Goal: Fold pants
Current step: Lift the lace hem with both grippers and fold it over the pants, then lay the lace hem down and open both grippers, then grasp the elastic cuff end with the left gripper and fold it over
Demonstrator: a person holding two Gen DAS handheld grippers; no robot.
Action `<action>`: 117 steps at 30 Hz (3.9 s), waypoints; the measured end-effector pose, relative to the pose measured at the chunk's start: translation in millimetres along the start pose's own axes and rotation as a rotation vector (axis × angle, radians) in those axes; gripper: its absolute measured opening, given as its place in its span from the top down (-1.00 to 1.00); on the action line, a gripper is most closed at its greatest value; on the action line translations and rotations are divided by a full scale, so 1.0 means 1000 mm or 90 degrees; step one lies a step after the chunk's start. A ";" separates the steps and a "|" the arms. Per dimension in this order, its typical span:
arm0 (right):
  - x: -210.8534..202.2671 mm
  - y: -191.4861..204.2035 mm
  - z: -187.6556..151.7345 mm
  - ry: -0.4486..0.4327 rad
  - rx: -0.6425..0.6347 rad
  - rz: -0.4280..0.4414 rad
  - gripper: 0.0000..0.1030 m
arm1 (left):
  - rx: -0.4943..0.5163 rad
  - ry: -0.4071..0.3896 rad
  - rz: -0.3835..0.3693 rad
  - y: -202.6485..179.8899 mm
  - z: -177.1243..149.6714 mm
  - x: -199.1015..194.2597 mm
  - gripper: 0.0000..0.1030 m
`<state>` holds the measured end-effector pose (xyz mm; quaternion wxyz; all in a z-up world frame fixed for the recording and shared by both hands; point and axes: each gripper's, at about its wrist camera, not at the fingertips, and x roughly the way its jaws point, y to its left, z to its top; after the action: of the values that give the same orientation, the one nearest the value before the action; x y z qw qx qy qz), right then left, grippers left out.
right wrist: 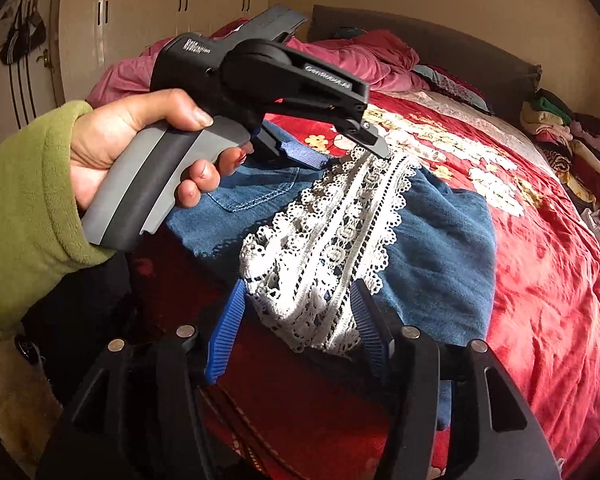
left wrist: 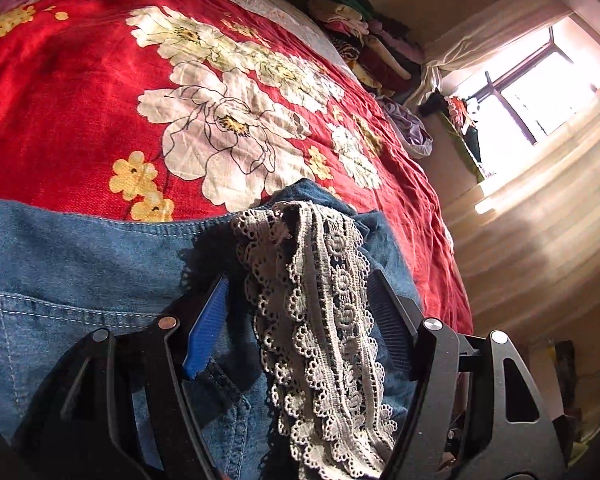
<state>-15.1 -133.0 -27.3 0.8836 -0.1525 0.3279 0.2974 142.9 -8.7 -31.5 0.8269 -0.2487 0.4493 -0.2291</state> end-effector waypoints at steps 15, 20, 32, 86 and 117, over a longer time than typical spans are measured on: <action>0.003 -0.010 0.016 -0.006 0.030 0.091 0.71 | 0.028 -0.020 0.062 -0.008 0.021 -0.001 0.76; 0.032 0.001 0.015 0.044 0.024 0.108 0.62 | -0.005 -0.004 0.073 0.014 0.016 0.009 0.68; -0.023 -0.055 0.007 -0.014 0.076 0.081 0.28 | 0.030 -0.059 0.085 0.000 -0.029 -0.060 0.17; -0.022 -0.087 0.008 0.018 0.121 -0.040 -0.32 | 0.150 -0.059 0.253 -0.044 -0.107 -0.105 0.02; 0.041 -0.022 0.150 -0.006 0.022 0.114 -0.78 | -0.012 -0.159 0.339 0.055 -0.100 -0.183 -0.62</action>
<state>97.2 -62.1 57.6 0.8577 -0.1060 0.3408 0.3700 -24.3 123.7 2.7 0.9043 -0.1562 0.3959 0.0327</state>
